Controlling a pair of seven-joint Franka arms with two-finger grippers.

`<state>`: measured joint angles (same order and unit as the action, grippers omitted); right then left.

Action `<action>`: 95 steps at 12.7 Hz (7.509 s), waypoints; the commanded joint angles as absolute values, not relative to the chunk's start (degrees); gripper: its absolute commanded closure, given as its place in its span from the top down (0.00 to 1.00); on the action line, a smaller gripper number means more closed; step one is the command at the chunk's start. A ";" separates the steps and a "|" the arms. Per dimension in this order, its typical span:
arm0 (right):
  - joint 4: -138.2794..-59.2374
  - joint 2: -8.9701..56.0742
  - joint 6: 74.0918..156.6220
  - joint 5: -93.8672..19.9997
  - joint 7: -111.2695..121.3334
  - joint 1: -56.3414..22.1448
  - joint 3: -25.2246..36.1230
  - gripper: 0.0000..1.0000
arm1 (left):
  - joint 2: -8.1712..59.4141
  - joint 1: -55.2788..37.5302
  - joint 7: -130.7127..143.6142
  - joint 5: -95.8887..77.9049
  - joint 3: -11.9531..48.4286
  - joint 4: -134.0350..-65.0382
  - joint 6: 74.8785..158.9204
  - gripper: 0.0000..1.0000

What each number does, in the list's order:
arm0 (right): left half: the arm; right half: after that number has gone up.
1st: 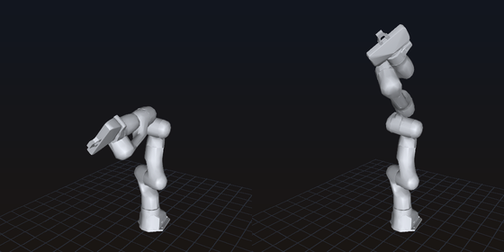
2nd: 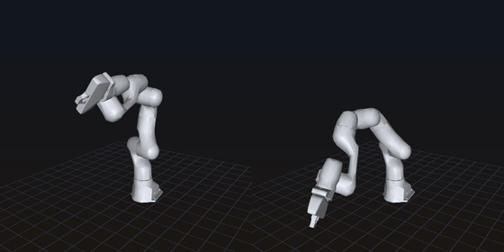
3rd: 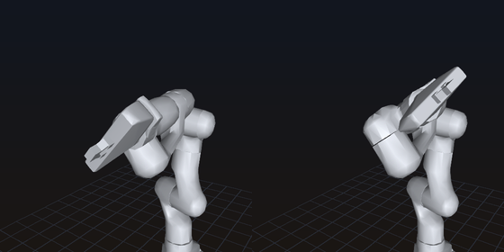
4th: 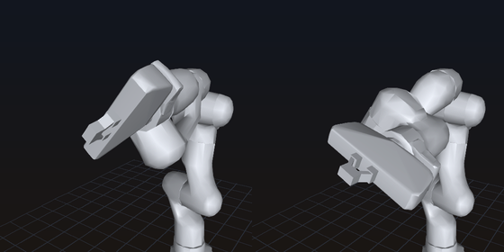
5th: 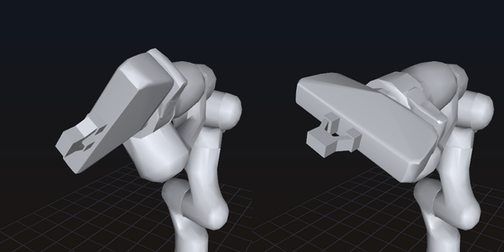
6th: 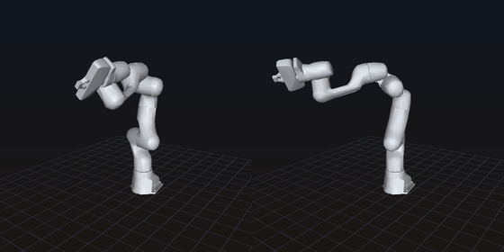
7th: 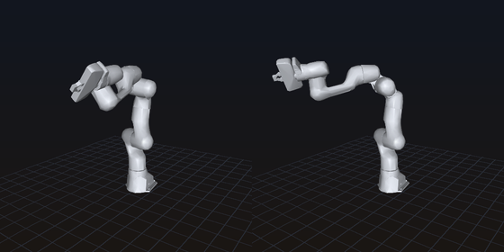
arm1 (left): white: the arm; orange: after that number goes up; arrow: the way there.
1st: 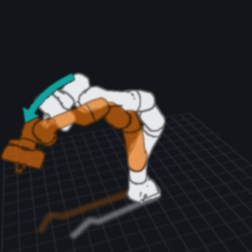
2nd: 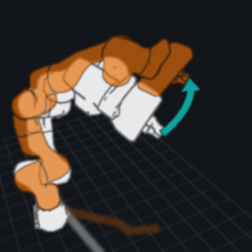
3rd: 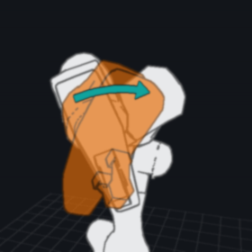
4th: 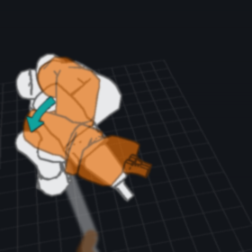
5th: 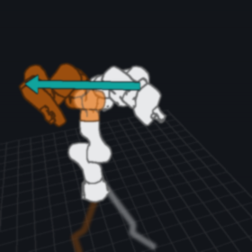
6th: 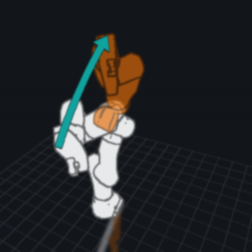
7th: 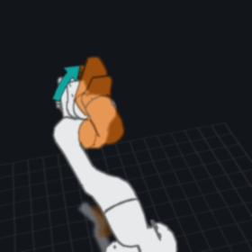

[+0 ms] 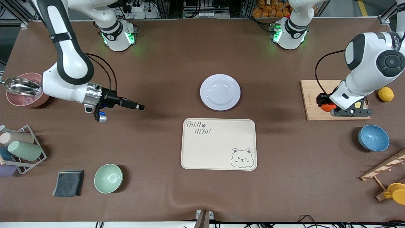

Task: Place orange and plate with both arms
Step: 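Carry the orange to the white plate with the left gripper, then lower the orange onto the plate and open the left gripper, then raise the left gripper back while the right gripper grips the plate rim, then slide the plate with the right gripper onto the bear tray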

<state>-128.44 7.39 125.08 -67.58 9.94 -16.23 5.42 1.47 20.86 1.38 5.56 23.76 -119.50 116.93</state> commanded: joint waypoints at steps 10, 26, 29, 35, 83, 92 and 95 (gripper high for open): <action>-133.86 8.09 136.04 -84.63 25.58 -25.74 5.89 1.00 | 4.39 20.83 20.55 0.70 40.42 -116.72 113.29 0.00; -133.95 11.51 136.41 -93.43 35.24 -27.69 5.80 1.00 | 35.05 -6.94 66.94 21.24 43.33 -105.03 120.40 0.00; -134.03 11.86 136.41 -93.43 35.51 -27.69 5.80 1.00 | 38.66 -9.14 69.96 23.64 43.33 -105.03 120.94 0.00; -134.03 12.39 139.03 -96.68 35.77 -30.67 5.80 1.00 | 40.69 -13.08 70.31 23.82 40.44 -105.12 120.94 0.03; -127.53 32.08 128.41 -140.71 60.82 -51.33 5.80 0.16 | -0.97 -3.95 6.68 0.26 1.84 -89.65 88.07 1.00; -127.18 30.85 127.71 -140.89 60.56 -50.54 5.80 0.00 | -0.97 -4.21 6.94 -1.76 2.02 -88.69 88.07 1.00; -127.18 29.62 127.71 -143.42 60.38 -50.54 5.80 0.00 | -0.79 -4.31 6.86 -1.58 2.46 -87.63 88.07 1.00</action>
<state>-126.84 31.36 127.06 -140.13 60.04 -50.26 5.65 -1.34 -4.25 6.06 -0.42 2.34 -89.48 89.39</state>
